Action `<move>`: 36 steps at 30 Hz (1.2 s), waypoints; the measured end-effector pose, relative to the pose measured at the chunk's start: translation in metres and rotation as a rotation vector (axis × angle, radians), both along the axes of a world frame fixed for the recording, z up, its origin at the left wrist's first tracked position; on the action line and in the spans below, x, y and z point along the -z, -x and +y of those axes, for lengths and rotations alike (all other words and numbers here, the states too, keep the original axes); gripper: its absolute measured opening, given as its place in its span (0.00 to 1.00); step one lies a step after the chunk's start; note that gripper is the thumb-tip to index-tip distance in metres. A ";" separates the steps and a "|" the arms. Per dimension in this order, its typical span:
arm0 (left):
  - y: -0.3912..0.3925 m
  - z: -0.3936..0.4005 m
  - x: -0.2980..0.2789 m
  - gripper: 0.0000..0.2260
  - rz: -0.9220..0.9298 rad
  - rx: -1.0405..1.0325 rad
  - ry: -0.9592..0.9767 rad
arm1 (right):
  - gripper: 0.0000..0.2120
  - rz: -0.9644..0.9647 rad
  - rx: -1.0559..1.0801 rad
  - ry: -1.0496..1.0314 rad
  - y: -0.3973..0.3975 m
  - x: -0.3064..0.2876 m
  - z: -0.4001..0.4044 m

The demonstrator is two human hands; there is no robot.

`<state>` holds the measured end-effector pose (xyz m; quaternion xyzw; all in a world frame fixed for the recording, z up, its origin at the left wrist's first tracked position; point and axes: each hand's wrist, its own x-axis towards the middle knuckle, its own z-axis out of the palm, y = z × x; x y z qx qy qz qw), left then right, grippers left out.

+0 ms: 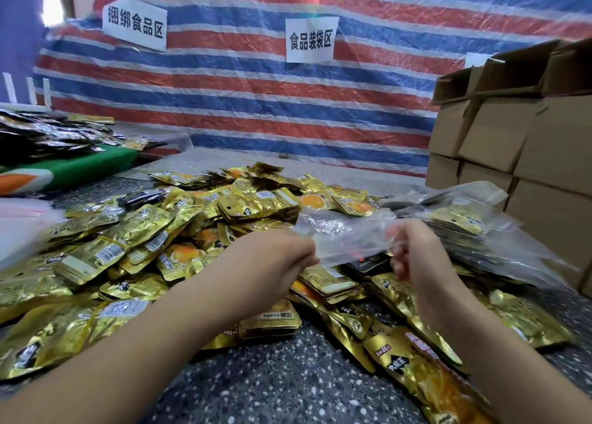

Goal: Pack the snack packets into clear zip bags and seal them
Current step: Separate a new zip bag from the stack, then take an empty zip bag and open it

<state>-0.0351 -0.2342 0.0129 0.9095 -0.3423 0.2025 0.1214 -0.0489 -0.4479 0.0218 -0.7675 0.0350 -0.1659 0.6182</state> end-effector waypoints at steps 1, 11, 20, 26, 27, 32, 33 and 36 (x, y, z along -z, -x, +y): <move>0.000 0.000 -0.001 0.13 -0.004 -0.003 0.038 | 0.10 -0.058 -0.013 0.033 -0.001 -0.001 -0.002; -0.007 0.010 -0.009 0.14 -0.003 -0.158 0.061 | 0.37 0.096 -0.271 0.510 -0.030 -0.060 -0.053; -0.003 0.010 -0.007 0.23 -0.040 -0.058 0.082 | 0.17 0.101 0.058 1.171 -0.120 -0.063 -0.041; -0.005 0.010 -0.005 0.25 -0.124 -0.107 0.108 | 0.34 0.350 -0.206 1.187 -0.135 -0.048 -0.026; -0.004 0.011 -0.005 0.26 -0.133 -0.117 0.110 | 0.31 0.358 -0.187 1.217 -0.137 -0.046 -0.027; -0.004 0.011 -0.004 0.25 -0.150 -0.150 0.105 | 0.21 0.203 0.023 1.420 -0.140 -0.034 -0.026; -0.003 0.011 -0.004 0.25 -0.156 -0.147 0.108 | 0.20 0.162 0.035 1.445 -0.139 -0.031 -0.027; -0.002 0.009 -0.004 0.23 -0.183 -0.122 0.127 | 0.13 0.006 0.098 1.429 -0.138 -0.028 -0.028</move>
